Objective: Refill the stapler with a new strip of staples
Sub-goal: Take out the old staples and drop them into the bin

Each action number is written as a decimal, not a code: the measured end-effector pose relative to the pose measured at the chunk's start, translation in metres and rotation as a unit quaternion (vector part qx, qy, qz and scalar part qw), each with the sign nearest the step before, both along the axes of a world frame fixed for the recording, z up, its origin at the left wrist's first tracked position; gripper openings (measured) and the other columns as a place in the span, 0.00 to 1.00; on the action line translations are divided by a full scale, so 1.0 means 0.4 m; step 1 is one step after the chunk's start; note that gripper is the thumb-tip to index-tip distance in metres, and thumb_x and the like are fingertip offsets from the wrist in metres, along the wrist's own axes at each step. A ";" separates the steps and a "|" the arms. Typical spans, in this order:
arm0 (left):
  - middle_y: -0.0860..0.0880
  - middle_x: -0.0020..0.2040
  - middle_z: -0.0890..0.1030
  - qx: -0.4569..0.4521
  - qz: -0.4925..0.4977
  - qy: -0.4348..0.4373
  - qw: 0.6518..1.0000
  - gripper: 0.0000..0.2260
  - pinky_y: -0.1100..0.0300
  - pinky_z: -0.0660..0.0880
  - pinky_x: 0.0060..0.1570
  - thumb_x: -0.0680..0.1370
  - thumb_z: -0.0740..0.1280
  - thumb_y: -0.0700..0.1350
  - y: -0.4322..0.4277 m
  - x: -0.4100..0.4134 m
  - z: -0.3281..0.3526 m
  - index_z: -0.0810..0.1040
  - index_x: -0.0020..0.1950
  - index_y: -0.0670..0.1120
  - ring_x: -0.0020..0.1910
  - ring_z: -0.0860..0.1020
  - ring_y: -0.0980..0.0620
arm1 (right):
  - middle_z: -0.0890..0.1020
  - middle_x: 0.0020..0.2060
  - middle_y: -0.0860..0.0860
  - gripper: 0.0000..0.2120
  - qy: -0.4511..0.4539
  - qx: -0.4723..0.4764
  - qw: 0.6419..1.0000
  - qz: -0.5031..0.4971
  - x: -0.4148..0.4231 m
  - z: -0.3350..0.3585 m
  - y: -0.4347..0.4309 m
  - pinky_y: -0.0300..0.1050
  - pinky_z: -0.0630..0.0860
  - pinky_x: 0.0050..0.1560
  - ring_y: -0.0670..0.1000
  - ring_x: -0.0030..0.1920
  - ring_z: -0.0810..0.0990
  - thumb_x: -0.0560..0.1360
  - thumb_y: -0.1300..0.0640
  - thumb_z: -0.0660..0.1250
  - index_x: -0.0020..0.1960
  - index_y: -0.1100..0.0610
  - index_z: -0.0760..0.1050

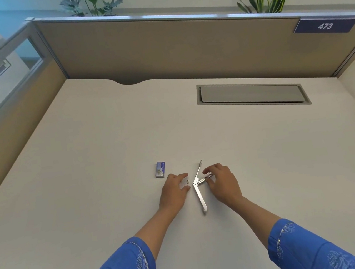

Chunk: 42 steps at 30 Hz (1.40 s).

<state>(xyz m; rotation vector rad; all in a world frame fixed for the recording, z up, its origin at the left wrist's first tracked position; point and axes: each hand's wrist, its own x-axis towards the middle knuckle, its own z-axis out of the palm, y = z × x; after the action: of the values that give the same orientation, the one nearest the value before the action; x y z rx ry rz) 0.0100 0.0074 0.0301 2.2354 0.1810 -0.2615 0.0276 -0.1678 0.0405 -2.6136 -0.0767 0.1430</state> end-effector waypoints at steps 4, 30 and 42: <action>0.49 0.55 0.74 0.038 -0.026 -0.015 0.999 0.19 0.64 0.70 0.51 0.77 0.69 0.44 -0.006 0.007 -0.007 0.75 0.68 0.50 0.52 0.77 0.49 | 0.81 0.56 0.48 0.10 -0.031 0.019 0.999 0.027 -0.022 0.008 0.028 0.49 0.72 0.53 0.55 0.56 0.76 0.77 0.59 0.67 0.56 0.52 0.80; 0.48 0.49 0.76 0.054 -0.002 -0.072 0.996 0.07 0.58 0.73 0.48 0.77 0.68 0.45 0.001 -0.007 -0.040 0.83 0.52 0.47 0.46 0.79 0.48 | 0.79 0.53 0.45 0.09 0.093 0.158 0.982 0.037 -0.149 -0.003 0.019 0.38 0.69 0.52 0.48 0.54 0.73 0.77 0.58 0.67 0.57 0.51 0.79; 0.53 0.42 0.80 -0.105 0.062 -0.154 0.981 0.01 0.66 0.76 0.38 0.73 0.74 0.44 0.045 -0.093 -0.005 0.84 0.43 0.50 0.38 0.80 0.60 | 0.85 0.46 0.51 0.06 0.151 0.364 0.913 -0.106 -0.151 0.042 0.082 0.33 0.78 0.41 0.48 0.42 0.85 0.79 0.57 0.66 0.53 0.53 0.81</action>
<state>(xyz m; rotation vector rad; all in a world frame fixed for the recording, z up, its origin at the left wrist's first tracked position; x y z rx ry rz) -0.0274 0.0254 0.0283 2.0150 0.1194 0.1284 -0.0329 -0.1348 0.0573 -1.8132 0.2222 0.3615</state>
